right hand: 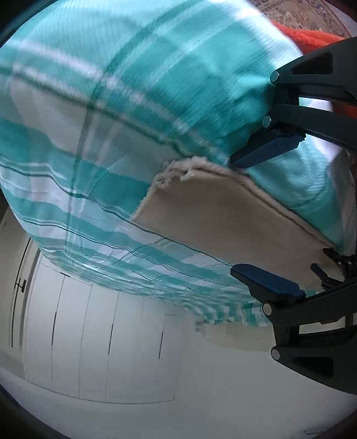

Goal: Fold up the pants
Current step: 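Grasp the leg hems with the right tool and lift them toward the waistband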

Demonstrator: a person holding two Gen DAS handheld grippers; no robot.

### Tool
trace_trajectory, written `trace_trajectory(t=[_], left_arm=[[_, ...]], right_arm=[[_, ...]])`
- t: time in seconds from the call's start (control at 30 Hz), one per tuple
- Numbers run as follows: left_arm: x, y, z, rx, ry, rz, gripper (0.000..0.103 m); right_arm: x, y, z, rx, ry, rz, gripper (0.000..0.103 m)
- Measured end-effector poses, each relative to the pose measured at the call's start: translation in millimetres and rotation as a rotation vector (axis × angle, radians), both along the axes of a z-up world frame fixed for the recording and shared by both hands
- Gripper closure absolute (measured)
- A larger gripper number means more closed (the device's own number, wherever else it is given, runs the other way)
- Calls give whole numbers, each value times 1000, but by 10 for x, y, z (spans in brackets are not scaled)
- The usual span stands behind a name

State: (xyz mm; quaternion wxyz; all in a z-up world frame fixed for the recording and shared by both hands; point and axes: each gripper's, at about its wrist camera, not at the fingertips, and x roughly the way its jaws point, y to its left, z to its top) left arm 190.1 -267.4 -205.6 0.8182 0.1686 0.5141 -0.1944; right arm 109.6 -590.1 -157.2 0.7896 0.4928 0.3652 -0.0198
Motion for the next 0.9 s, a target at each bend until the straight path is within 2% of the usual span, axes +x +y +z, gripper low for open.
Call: trace_trajectory(t=[0.03,0.07,0.17,0.2,0.23,0.27,0.3,0.37,0.43,0.6,0.77,0.83,0.9], left_arm=[[-3,-2,-1,1,-1,2,14],[-6,-4,-3,1,-2,6,14],[-23,-3,-13,3,-14,11,13],[-27,-1,-13,4,-17,12,13],[-28,5,-11,3,-18,14,12],[-21,12,-5,2,-14,16,11],[-2,28,8,-2,-1,16,10],[62,99,83,-24,64,19,10],[111,282,228,-87,113,43,10],[221,1013,554,-223,114,186,10],[267,1934,783,-318,59,371,10],[232,2267,829,-340,31,433,10],[169,2634,830,-361,13,510,10]], right_arm=[[31,-4,15,-34,31,-15,38],[54,-14,27,-56,48,-36,38],[157,-32,-15,-57,57,-56,39],[221,-11,-43,-83,72,-39,46],[262,12,-54,-118,89,-21,69],[315,56,-77,-178,119,3,86],[371,83,-106,-245,160,19,96],[317,58,-123,-225,131,7,96],[229,79,57,-216,66,-3,96],[204,637,1030,-365,-124,117,96],[372,1738,1953,-494,-292,321,96],[407,2326,2173,-529,-343,423,96],[441,2889,2234,-552,-370,521,96]])
